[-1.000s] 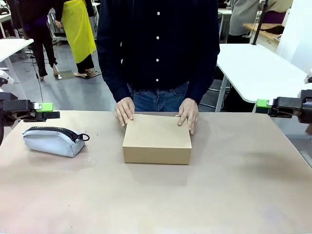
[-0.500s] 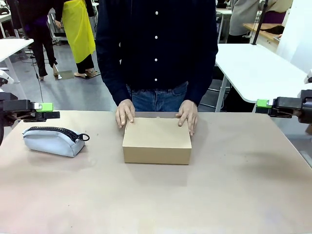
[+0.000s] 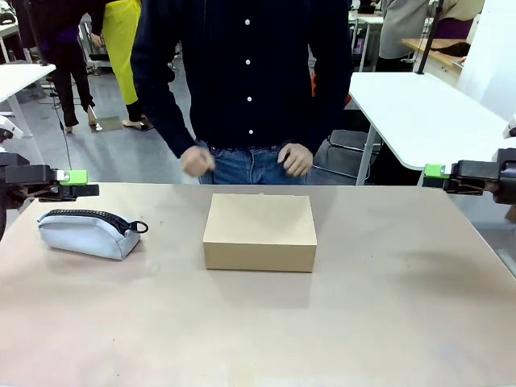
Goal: Pack the items into the box.
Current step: Close the Mailer Box.
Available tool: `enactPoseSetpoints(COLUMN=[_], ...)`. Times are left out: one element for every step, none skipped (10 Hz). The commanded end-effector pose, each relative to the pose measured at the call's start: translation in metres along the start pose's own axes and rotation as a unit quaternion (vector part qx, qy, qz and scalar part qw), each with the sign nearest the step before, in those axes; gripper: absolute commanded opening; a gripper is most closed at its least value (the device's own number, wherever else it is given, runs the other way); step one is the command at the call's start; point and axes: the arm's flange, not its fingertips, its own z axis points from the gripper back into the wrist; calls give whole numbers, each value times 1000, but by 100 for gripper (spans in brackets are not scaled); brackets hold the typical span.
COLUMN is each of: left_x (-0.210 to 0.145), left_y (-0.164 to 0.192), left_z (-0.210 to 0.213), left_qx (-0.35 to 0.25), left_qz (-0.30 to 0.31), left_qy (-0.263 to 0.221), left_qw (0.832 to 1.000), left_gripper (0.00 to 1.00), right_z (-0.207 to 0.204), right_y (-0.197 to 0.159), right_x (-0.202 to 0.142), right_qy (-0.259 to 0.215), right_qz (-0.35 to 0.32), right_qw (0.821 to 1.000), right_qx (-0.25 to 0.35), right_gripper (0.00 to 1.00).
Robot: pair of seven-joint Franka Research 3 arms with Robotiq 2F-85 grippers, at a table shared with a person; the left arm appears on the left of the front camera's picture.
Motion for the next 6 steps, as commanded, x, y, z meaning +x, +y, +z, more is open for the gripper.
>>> enactPoseSetpoints(left_x=[1, 1, 1, 1, 1, 1], left_y=[0, 0, 0, 0, 0, 0], left_z=[1, 1, 1, 1, 1, 1], left_qx=[1, 1, 1, 1, 1, 1], left_qz=[-10, -10, -10, -10, -10, -10], left_qy=[-8, -8, -8, -8, -8, -8], left_qw=[1000, 1000, 1000, 1000, 1000, 1000], left_gripper=[100, 100, 100, 100, 100, 100], right_z=[1, 1, 1, 1, 1, 1], right_y=[3, 3, 3, 3, 3, 3], right_x=[2, 2, 2, 2, 2, 2], right_qy=[-2, -2, -2, -2, -2, -2], right_qz=[3, 3, 3, 3, 3, 3], right_qw=[1000, 1000, 1000, 1000, 1000, 1000], right_qx=[3, 3, 3, 3, 3, 3], right_gripper=[100, 100, 100, 100, 100, 100])
